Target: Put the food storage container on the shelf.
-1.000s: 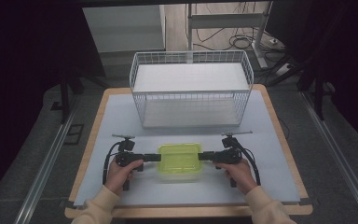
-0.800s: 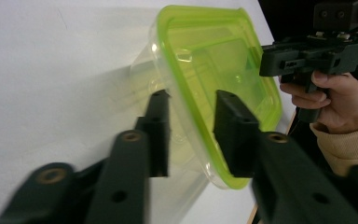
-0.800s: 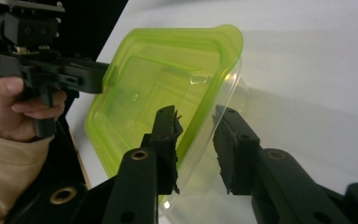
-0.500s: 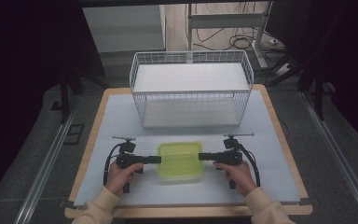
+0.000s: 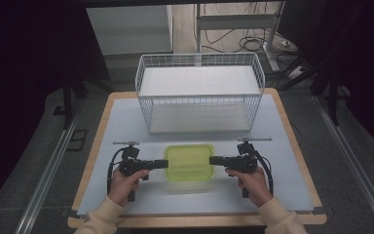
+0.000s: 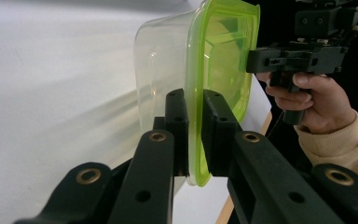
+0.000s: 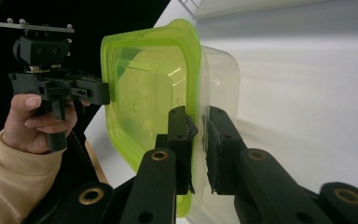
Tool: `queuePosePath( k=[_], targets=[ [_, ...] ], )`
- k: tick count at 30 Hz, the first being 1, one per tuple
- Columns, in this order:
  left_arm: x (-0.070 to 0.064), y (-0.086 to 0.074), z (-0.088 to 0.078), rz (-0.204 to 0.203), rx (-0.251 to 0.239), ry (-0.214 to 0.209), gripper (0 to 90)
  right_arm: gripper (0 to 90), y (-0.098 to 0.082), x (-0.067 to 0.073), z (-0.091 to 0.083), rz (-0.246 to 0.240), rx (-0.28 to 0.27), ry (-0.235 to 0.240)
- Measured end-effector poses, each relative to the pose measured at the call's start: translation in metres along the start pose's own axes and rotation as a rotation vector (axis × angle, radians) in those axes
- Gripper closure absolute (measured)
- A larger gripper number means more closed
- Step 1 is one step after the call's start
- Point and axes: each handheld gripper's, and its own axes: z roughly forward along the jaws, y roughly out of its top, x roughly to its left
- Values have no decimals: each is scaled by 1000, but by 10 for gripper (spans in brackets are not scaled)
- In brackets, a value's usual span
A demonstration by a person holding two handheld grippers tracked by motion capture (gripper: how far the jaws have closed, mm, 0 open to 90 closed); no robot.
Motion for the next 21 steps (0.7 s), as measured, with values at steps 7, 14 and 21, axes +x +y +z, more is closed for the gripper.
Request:
queuePosePath(
  k=[7, 14, 21],
  targets=[
    [-14, 16, -6, 44, -20, -2, 821, 817, 13, 11, -11, -35, -27, -7],
    [-35, 41, -14, 104, -44, 9, 820, 817, 33, 26, -26, -70, -65, -11],
    [-49, 62, -19, 136, -66, 8, 820, 816, 54, 39, -38, -102, -99, -17]
  ],
)
